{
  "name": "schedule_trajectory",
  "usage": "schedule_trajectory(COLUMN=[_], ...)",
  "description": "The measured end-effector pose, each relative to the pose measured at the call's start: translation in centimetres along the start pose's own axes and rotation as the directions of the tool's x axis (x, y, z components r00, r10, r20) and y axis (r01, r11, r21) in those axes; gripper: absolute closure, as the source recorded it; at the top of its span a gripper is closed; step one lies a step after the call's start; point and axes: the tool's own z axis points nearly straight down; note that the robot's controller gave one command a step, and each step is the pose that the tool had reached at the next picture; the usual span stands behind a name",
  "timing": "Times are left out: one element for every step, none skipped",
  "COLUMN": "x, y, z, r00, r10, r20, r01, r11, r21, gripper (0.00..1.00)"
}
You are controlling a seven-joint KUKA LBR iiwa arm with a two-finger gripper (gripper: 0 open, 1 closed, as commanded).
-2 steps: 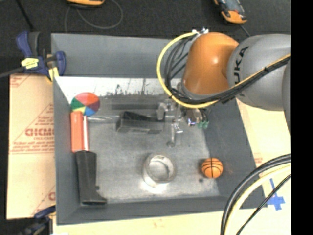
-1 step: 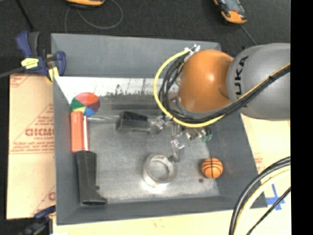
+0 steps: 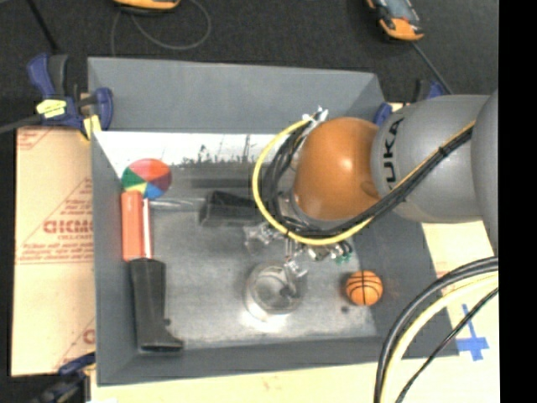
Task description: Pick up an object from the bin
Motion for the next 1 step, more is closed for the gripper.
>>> schedule_trajectory(x=[-0.01], y=[0.45], z=[3.23], r00=[0.989], r10=[-0.150], r20=[-0.002], r01=[0.150], r11=[0.989], r21=[0.000], gripper=[0.00])
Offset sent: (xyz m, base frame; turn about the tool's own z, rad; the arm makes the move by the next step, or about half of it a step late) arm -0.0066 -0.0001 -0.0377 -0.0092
